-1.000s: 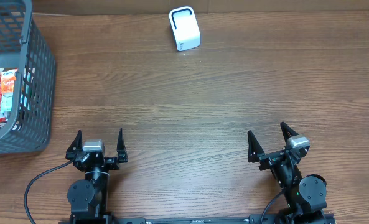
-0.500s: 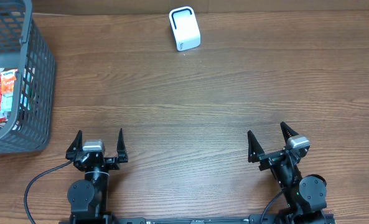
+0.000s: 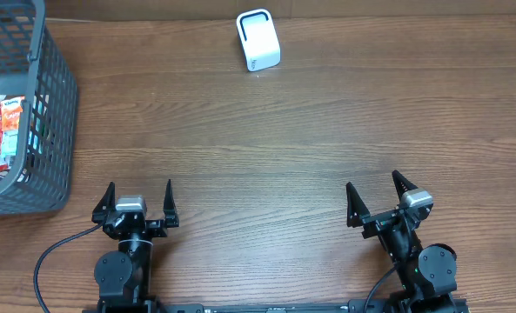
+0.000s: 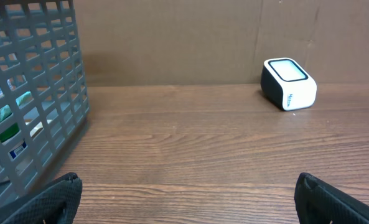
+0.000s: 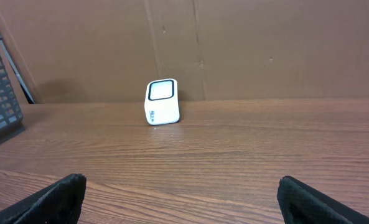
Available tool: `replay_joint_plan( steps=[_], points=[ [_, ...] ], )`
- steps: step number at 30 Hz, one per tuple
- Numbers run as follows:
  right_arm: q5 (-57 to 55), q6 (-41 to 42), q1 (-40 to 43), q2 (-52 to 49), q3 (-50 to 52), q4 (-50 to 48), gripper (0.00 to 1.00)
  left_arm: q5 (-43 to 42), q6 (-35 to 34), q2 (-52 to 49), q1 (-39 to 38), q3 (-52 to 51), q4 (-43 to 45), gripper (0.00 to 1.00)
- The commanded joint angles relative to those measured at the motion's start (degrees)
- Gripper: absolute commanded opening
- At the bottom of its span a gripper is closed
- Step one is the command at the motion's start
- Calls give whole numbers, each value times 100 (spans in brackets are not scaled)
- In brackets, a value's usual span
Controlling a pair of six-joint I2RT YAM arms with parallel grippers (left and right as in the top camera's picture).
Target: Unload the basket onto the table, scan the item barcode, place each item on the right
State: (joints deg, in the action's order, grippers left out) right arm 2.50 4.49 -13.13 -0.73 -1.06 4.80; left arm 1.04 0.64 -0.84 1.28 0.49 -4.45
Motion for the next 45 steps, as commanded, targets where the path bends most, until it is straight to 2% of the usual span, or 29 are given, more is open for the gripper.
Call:
replay_joint_plan(
  steps=[1, 28, 33, 37, 45],
  points=[
    [-72, -4, 35, 57, 61, -13, 100, -50, 111, 61, 20, -22, 11, 100],
    [-72, -4, 35, 57, 61, -13, 100, -59, 109, 61, 20, -22, 63, 100],
    [-72, -4, 35, 57, 61, -13, 100, -330, 111, 61, 20, 55, 2, 100],
    [-72, -4, 35, 57, 61, -13, 100, -455, 92, 61, 20, 595, -372, 100],
    [-72, -4, 35, 57, 61, -13, 100, -509, -50, 52, 20, 2649, -1873, 100]
  ],
)
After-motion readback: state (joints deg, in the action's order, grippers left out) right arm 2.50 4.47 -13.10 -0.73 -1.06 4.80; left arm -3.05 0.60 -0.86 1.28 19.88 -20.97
